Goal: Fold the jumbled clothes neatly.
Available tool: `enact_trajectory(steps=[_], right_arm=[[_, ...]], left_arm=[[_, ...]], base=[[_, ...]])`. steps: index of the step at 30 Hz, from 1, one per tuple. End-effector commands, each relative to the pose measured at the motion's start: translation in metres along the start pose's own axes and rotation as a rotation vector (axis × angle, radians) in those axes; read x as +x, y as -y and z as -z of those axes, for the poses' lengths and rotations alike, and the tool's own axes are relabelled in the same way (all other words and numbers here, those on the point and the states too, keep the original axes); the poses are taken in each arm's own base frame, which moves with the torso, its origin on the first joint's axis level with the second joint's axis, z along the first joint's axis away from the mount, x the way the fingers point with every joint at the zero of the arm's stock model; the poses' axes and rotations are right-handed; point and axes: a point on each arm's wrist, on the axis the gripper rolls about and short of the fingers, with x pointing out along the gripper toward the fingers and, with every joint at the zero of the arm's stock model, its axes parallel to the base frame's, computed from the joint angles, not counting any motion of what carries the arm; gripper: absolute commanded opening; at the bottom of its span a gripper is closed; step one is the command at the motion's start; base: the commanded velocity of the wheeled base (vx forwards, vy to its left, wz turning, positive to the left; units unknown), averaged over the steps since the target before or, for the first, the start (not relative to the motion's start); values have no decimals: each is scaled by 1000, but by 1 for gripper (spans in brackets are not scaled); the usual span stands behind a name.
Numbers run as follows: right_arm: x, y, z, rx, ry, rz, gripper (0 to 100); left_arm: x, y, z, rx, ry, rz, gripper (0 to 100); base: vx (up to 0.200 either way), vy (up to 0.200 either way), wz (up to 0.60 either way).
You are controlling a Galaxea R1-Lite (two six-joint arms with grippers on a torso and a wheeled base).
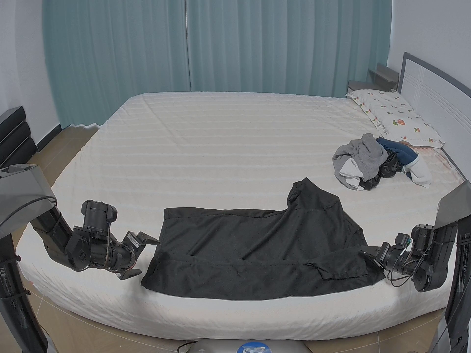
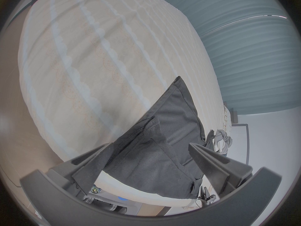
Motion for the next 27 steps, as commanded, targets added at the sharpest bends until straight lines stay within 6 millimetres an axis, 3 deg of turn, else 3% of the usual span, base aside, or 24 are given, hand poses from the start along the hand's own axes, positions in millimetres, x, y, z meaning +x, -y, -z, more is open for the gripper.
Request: enact_trajectory(steps=[1, 11, 23, 27], right_arm=[[-1, -3, -1, -6, 7, -9, 100], [-22, -19, -23, 89, 84, -40, 100], [-18, -13, -20, 121, 75, -30, 100], [-18, -11, -18, 126, 67, -24, 100]], left_arm=[[0, 0, 0, -1, 0, -1, 100], [0, 1, 0, -1, -2, 5, 100], [0, 0, 0, -3, -3, 4, 100], [0, 2, -2, -29, 4, 10, 100]], base=[[0, 0, 0], [0, 0, 0], [0, -200, 0], [0, 0, 0]])
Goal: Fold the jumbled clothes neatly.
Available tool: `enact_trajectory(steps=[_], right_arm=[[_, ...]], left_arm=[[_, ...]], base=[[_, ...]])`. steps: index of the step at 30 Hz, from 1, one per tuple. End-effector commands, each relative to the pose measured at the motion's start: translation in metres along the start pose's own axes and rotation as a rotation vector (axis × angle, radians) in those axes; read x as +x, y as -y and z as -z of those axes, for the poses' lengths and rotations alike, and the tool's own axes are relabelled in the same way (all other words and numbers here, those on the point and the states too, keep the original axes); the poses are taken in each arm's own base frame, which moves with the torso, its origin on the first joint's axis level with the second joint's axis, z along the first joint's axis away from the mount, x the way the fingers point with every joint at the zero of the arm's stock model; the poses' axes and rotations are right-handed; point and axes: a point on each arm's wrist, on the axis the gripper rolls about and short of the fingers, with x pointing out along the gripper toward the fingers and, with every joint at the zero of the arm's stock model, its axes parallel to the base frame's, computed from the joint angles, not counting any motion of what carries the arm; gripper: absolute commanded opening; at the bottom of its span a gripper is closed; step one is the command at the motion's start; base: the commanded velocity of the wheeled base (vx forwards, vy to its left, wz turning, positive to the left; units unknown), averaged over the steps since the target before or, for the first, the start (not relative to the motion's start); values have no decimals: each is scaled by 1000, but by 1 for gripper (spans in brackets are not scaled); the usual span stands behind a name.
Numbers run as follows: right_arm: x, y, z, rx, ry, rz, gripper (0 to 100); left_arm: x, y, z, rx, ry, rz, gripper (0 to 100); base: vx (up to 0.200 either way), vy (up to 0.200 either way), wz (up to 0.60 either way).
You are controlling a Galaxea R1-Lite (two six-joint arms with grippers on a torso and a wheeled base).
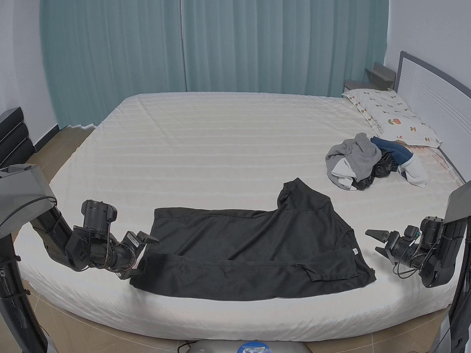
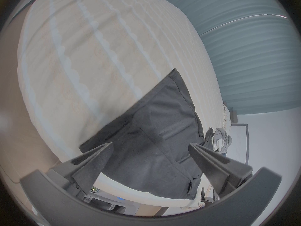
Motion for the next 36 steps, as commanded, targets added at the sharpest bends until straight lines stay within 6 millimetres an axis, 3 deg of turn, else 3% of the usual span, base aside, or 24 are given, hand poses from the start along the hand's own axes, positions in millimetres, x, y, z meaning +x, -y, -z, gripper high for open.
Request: enact_trajectory(steps=[1, 10, 14, 29, 36], right_arm=[[0, 1, 1, 0, -1, 0, 100], [2, 3, 6, 2, -19, 8, 100], [2, 3, 7, -2, -20, 9, 100], [2, 3, 7, -2, -19, 10, 100], [2, 3, 7, -1, -20, 11, 100]], left_arm=[[0, 2, -2, -15, 7, 9, 100], [-9, 8, -20, -118, 95, 97, 100], [-10, 7, -17, -114, 87, 95, 100], [-8, 6, -15, -118, 73, 89, 100], [-8, 5, -15, -118, 72, 88, 100]], base=[[0, 0, 0], [44, 0, 0], [200, 0, 0], [0, 0, 0], [0, 200, 0]])
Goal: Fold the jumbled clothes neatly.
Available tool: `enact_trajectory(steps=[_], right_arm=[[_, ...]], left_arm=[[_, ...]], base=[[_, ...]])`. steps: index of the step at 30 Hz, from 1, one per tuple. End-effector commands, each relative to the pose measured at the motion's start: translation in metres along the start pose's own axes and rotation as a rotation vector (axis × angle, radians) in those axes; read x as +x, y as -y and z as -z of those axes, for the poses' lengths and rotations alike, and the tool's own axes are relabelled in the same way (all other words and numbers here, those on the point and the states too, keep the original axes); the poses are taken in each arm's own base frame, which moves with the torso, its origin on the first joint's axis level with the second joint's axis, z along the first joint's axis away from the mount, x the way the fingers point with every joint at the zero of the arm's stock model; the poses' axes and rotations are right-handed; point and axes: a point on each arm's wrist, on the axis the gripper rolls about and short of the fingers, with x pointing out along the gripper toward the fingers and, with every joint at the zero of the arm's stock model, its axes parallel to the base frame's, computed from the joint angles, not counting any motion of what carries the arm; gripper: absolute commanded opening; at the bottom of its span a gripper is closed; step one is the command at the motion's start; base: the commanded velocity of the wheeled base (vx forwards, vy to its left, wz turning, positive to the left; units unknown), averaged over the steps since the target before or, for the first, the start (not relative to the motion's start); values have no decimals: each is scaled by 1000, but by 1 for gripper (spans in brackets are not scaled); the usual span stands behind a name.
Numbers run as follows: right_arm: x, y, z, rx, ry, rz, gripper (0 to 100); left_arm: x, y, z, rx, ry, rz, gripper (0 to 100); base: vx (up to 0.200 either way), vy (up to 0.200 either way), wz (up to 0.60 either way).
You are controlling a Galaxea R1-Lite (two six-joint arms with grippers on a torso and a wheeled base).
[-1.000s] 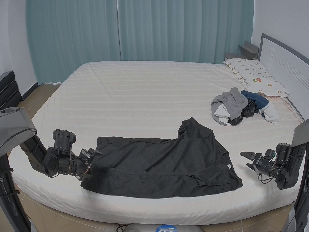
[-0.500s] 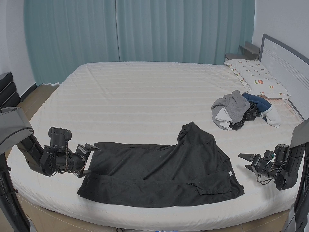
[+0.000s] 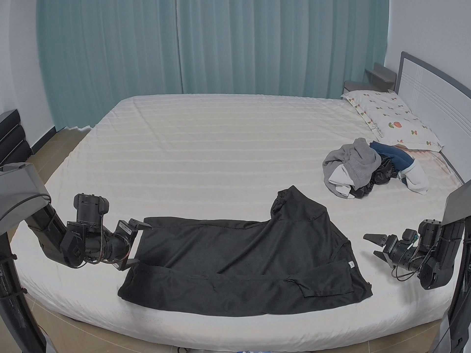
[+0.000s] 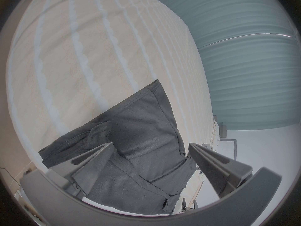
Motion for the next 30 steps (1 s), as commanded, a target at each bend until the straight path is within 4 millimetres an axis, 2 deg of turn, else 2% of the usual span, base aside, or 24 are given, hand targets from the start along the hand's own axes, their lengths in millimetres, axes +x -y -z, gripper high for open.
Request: enact_trajectory(steps=[1, 17, 21, 25, 30], right_arm=[[0, 0, -1, -5, 5, -5, 100], [2, -2, 1, -7, -4, -10, 100], [4, -2, 4, -2, -13, -9, 100], [5, -2, 5, -4, -17, -8, 100], [6, -2, 7, -3, -23, -9, 100]], left_arm=[[1, 0, 0, -1, 0, -2, 100], [2, 5, -1, 23, 9, 16, 100], [6, 21, -6, 43, 28, 62, 100], [18, 30, -13, 58, 41, 84, 100], [49, 49, -31, 181, 74, 132, 100]], base=[[0, 200, 0], [0, 13, 0], [0, 0, 0], [0, 0, 0], [0, 0, 0]])
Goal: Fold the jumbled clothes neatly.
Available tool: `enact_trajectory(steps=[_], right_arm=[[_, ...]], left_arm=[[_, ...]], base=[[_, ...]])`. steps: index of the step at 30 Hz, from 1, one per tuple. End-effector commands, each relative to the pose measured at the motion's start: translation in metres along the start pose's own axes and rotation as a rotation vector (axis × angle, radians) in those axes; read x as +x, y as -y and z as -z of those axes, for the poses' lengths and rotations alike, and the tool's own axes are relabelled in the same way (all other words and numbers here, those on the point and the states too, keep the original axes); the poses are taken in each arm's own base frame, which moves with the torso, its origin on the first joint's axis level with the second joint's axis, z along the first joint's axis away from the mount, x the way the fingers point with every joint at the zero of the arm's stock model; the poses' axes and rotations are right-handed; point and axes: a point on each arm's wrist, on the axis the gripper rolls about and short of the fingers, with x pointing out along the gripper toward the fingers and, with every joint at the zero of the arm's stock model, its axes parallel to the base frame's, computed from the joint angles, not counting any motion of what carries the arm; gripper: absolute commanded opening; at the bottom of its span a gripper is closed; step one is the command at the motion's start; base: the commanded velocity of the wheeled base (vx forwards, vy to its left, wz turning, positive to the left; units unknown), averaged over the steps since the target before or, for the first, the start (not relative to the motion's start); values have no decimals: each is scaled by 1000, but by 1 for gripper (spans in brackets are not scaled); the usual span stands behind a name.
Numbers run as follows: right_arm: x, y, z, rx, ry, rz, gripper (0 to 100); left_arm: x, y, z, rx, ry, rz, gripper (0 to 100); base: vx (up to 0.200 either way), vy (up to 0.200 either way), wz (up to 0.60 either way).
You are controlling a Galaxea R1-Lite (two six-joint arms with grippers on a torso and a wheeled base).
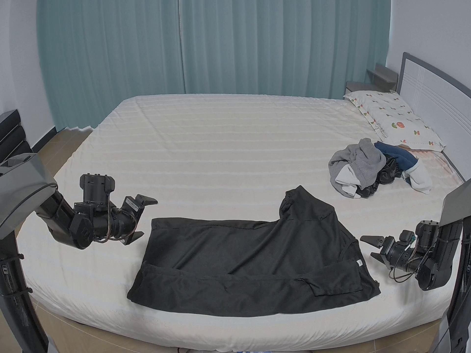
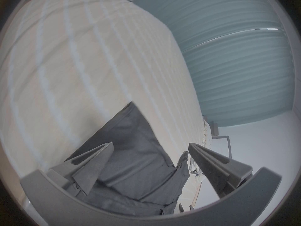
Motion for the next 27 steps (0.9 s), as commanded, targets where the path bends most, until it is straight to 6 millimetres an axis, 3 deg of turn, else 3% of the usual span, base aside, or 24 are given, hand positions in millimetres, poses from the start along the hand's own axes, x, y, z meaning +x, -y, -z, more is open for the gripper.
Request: enact_trajectory(steps=[1, 5, 9, 16, 27], right_arm=[[1, 0, 2, -1, -4, -2, 100], [3, 3, 3, 1, -6, 3, 100], [4, 4, 5, 1, -12, 8, 100], [4, 4, 4, -1, -11, 7, 100], [3, 4, 5, 0, -13, 9, 100]], left_arm=[[40, 4, -14, 87, 10, 14, 100], [75, 2, -23, 162, -4, -8, 100], [92, 2, -28, 222, -20, -42, 100], [97, -14, -28, 330, -16, -106, 100], [96, -23, -21, 344, -18, -126, 100]], base=[[0, 0, 0], [0, 0, 0], [0, 0, 0], [0, 0, 0], [0, 0, 0]])
